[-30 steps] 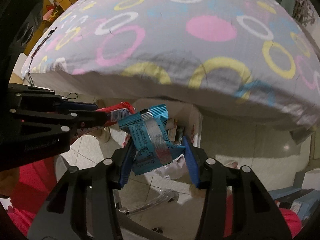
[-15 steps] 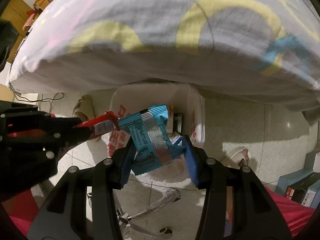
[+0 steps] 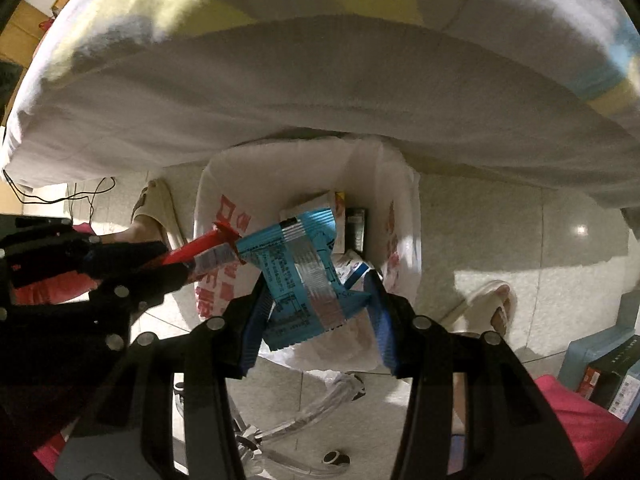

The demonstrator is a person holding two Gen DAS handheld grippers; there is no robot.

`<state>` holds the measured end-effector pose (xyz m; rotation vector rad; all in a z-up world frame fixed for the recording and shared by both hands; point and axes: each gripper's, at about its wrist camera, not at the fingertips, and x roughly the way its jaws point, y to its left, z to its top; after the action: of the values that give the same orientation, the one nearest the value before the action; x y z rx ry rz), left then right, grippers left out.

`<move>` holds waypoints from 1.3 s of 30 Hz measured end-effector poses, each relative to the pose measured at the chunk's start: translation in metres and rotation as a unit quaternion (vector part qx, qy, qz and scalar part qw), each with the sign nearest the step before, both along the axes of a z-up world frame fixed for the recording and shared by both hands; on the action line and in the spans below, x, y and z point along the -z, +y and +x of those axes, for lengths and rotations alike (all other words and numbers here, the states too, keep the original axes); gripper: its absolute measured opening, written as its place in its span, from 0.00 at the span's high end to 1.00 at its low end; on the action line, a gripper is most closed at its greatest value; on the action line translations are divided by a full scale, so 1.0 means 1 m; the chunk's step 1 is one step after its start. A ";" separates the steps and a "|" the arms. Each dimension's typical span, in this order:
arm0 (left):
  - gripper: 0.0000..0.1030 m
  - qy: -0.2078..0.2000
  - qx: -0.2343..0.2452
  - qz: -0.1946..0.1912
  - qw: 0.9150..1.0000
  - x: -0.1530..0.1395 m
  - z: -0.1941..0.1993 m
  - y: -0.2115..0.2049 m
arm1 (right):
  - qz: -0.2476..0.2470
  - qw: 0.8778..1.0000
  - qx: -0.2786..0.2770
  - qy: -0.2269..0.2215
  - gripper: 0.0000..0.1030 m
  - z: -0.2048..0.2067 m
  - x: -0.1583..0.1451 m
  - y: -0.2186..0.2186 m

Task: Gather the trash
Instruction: 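Lower the red wrapper with the left tool while the right tool lowers the blue packet into the bag, then open both tools to drop the wrapper and packet into the bag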

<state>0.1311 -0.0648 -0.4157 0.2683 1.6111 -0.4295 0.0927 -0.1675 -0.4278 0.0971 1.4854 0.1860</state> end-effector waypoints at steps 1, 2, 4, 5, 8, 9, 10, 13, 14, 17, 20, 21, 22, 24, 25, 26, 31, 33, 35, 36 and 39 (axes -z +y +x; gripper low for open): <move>0.83 0.006 0.000 -0.003 1.000 0.004 -0.002 0.000 | 0.001 1.000 0.001 0.002 0.55 0.001 0.002 0.000; 0.83 0.010 0.000 -0.003 1.000 0.005 -0.003 0.000 | 0.004 1.000 0.003 0.005 0.55 0.002 0.005 -0.001; 0.83 0.011 0.000 0.000 1.000 0.012 -0.005 0.001 | 0.006 1.000 0.003 0.009 0.55 0.003 0.009 0.000; 0.83 0.014 0.003 0.001 1.000 0.015 -0.006 0.000 | 0.003 1.000 0.001 0.010 0.55 0.004 0.011 0.001; 0.83 0.020 0.000 0.001 1.000 0.022 -0.003 0.000 | 0.006 1.000 0.005 0.017 0.55 0.005 0.017 -0.002; 0.83 0.022 -0.002 0.002 1.000 0.024 -0.002 0.001 | 0.007 1.000 0.006 0.019 0.55 0.006 0.018 -0.002; 0.83 0.022 -0.003 0.002 1.000 0.026 -0.001 0.001 | 0.007 1.000 0.007 0.021 0.55 0.007 0.020 -0.003; 0.83 0.025 -0.003 0.008 1.000 0.033 0.000 0.002 | 0.005 1.000 0.006 0.024 0.55 0.010 0.026 -0.002; 0.83 0.029 -0.006 0.008 1.000 0.036 0.000 0.002 | 0.006 1.000 0.006 0.026 0.55 0.010 0.027 -0.001; 0.83 0.035 -0.011 0.014 0.999 0.044 0.003 0.004 | 0.002 1.000 0.005 0.030 0.55 0.011 0.033 0.000; 0.83 0.035 -0.014 0.015 0.999 0.047 0.005 0.006 | 0.002 0.999 0.004 0.033 0.54 0.011 0.037 0.000; 0.83 0.036 -0.016 0.013 0.999 0.047 0.006 0.006 | 0.002 0.999 0.004 0.034 0.55 0.011 0.038 0.000; 0.83 0.037 -0.019 0.012 0.999 0.048 0.007 0.007 | 0.001 0.999 0.004 0.035 0.55 0.011 0.039 0.000; 0.83 0.035 -0.020 0.012 0.999 0.049 0.010 0.007 | 0.002 0.999 0.005 0.035 0.54 0.011 0.039 0.001; 0.82 0.036 -0.024 0.015 0.999 0.050 0.011 0.008 | 0.003 0.999 0.006 0.035 0.54 0.011 0.040 0.001; 0.81 0.038 -0.027 0.015 0.999 0.051 0.011 0.008 | 0.002 0.999 0.007 0.035 0.53 0.011 0.040 0.001; 0.66 0.059 -0.054 0.027 0.996 0.060 0.017 0.017 | 0.003 0.999 0.028 0.042 0.37 0.011 0.044 -0.007; 0.61 0.056 -0.055 0.031 0.996 0.060 0.018 0.018 | 0.009 0.998 0.033 0.044 0.37 0.011 0.044 -0.009; 0.58 0.052 -0.056 0.038 0.996 0.059 0.018 0.018 | 0.004 0.999 0.032 0.042 0.36 0.011 0.043 -0.009; 0.56 0.055 -0.057 0.038 0.996 0.059 0.018 0.019 | 0.004 0.999 0.033 0.043 0.36 0.011 0.043 -0.008; 0.49 0.054 -0.058 0.046 0.996 0.059 0.017 0.020 | 0.001 0.998 0.035 0.044 0.35 0.010 0.041 -0.010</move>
<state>0.1484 -0.0445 -0.4749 0.2225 1.7447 -0.2857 0.1028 -0.1772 -0.4687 0.1602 1.5662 0.1286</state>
